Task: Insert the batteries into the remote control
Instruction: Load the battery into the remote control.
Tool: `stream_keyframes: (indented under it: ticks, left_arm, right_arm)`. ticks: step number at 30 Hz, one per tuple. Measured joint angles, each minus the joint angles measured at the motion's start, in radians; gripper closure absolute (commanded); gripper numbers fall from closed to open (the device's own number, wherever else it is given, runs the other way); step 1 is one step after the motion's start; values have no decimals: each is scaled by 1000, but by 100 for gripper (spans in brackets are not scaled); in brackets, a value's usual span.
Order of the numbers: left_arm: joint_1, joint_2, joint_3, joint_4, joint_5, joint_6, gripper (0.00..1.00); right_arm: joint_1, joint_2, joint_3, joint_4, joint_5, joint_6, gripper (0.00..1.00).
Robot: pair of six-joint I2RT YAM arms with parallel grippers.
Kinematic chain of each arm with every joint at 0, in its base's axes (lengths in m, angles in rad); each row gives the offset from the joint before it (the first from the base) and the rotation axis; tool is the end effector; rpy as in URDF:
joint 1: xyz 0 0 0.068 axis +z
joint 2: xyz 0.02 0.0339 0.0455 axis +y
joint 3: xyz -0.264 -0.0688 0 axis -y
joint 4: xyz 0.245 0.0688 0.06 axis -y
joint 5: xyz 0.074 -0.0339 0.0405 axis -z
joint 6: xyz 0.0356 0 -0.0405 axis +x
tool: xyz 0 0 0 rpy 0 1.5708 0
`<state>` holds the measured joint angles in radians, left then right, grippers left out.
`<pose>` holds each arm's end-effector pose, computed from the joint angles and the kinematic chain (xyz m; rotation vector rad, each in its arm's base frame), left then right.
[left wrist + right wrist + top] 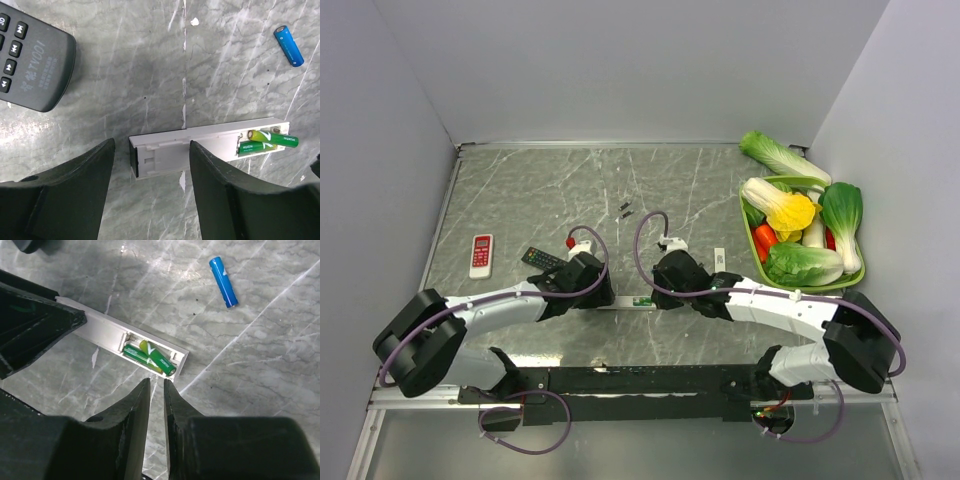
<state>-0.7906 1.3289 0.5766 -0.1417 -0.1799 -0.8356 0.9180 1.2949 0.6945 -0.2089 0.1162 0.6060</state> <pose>0.1768 -0.1696 0.1612 -0.1360 2.5054 -0.4857 0.1610 0.2037 0.1994 -0.3247 2.4325 0.5747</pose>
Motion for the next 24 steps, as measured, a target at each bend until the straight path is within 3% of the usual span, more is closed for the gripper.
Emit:
stream_keyframes:
  ticks: [24]
  left_arm:
    - [0,16,2,28,22,0,38]
  right_arm:
    - [-2,112,0,28,2,-2,83]
